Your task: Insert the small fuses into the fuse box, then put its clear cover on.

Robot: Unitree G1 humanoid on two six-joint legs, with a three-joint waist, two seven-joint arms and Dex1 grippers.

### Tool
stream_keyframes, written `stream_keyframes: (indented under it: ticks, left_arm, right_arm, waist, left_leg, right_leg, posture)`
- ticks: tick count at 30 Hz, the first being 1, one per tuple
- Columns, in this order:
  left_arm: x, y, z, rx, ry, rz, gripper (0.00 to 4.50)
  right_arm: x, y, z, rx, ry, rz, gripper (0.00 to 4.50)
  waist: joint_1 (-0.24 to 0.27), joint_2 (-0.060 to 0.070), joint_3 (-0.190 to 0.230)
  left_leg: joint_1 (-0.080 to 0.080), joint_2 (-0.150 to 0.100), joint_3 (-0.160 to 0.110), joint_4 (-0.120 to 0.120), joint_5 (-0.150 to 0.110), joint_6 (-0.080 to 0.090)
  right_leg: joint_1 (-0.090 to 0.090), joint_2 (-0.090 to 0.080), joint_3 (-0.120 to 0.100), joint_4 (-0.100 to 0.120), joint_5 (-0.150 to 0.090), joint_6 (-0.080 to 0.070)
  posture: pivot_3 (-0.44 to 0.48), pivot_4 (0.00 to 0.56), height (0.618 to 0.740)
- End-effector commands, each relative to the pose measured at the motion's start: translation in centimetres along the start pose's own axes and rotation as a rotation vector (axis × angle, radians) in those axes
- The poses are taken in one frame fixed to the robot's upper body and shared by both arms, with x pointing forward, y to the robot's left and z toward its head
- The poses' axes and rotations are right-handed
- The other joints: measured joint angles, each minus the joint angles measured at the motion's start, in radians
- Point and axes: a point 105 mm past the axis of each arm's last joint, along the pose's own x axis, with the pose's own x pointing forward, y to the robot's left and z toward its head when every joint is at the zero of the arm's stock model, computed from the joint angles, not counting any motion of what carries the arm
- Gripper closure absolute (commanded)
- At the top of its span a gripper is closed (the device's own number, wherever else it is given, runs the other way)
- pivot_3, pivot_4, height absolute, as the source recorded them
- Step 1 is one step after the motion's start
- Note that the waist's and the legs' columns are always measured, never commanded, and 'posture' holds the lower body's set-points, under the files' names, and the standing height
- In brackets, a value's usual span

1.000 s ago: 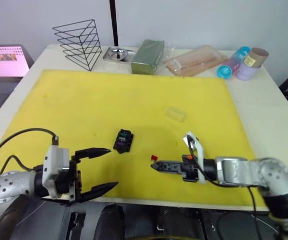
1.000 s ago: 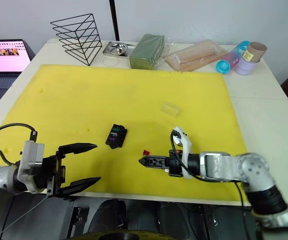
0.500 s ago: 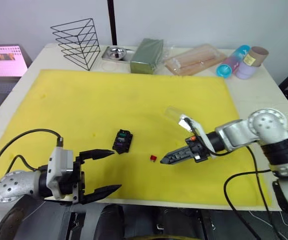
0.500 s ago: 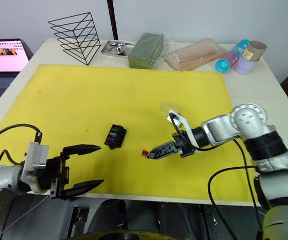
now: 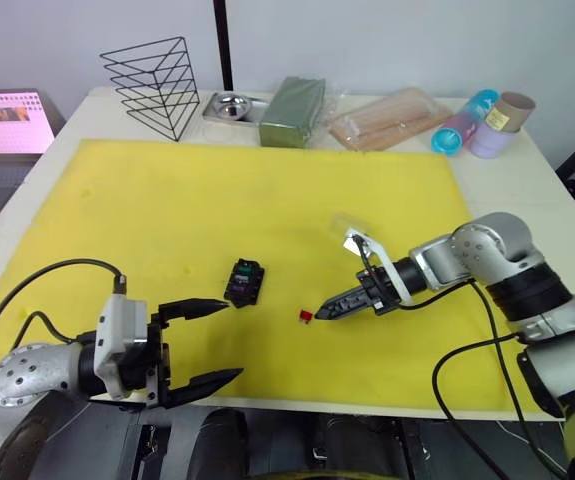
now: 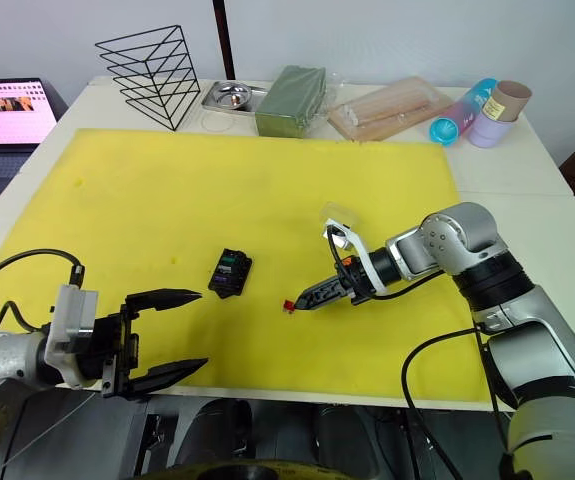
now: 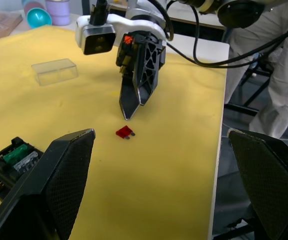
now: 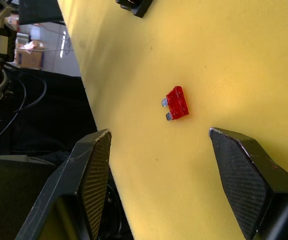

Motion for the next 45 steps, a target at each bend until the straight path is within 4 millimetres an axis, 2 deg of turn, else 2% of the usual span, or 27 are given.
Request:
stream_keyframes:
  ticks: [1, 3, 32, 34, 38, 43, 45]
  left_arm:
    - [0.2, -0.3, 0.6, 0.037, -0.011, -0.013, 0.0]
    - [0.2, -0.3, 0.6, 0.036, -0.012, -0.014, 0.0]
    - [0.2, -0.6, 0.5, 0.039, -0.006, -0.018, 0.0]
    - [0.2, -0.6, 0.5, 0.039, -0.006, -0.016, 0.0]
    - [0.2, -0.8, 0.3, 0.054, 0.007, -0.031, 0.0]
    - [0.2, -1.0, 0.2, 0.05, 0.003, -0.029, 0.0]
    - [0.1, -0.9, 0.1, 0.047, 0.005, -0.023, 0.0]
  right_arm:
    - [-0.2, 0.3, 0.7, -0.029, -0.009, 0.007, 2.37]
    - [-0.1, 0.2, 0.7, -0.029, -0.006, 0.006, 2.95]
    - [2.4, -0.6, 1.0, 0.024, 0.01, 0.029, 2.95]
    - [2.5, -0.9, 0.9, 0.032, 0.01, 0.015, 3.31]
    - [2.6, -1.5, 0.7, 0.049, 0.004, -0.004, 4.48]
    - [2.5, -2.2, 0.6, 0.055, -0.009, -0.036, 4.48]
    - [2.0, -1.8, 0.9, 0.049, -0.022, -0.026, 4.48]
  waist:
    - [0.0, 0.0, 0.0]
    - [0.0, 0.0, 0.0]
    - [-0.004, 0.0, 0.0]
    - [-0.004, 0.0, 0.0]
    - [-0.004, 0.0, 0.0]
    - [-0.004, 0.0, 0.0]
    - [-0.004, 0.0, 0.0]
  left_leg:
    - [0.0, 0.0, 0.0, 0.0, 0.0, 0.0]
    - [0.0, 0.0, 0.0, 0.0, 0.0, 0.0]
    - [0.001, 0.0, 0.001, 0.0, 0.0, 0.0]
    - [0.001, 0.0, 0.001, 0.0, 0.0, 0.0]
    - [0.001, 0.0, 0.001, 0.0, 0.0, 0.0]
    - [0.001, 0.0, 0.001, 0.0, 0.0, 0.0]
    - [0.001, 0.0, 0.001, 0.0, 0.0, 0.0]
  right_leg:
    - [0.0, 0.0, 0.0, 0.0, 0.0, 0.0]
    - [0.0, 0.0, 0.0, 0.0, 0.0, 0.0]
    - [0.0, 0.001, -0.001, 0.001, 0.0, 0.0]
    - [0.0, 0.001, -0.001, 0.001, 0.0, 0.0]
    - [0.0, 0.001, -0.001, 0.001, 0.0, 0.0]
    - [0.001, 0.001, -0.001, 0.001, 0.0, 0.0]
    - [0.001, 0.001, -0.001, 0.001, 0.0, 0.0]
  posture:
    - [0.0, 0.15, 0.74]
    - [0.0, 0.15, 0.74]
    - [0.0, 0.15, 0.74]
    - [0.0, 0.15, 0.74]
    - [0.0, 0.15, 0.74]
    - [0.0, 0.15, 0.74]
    - [0.0, 0.15, 0.74]
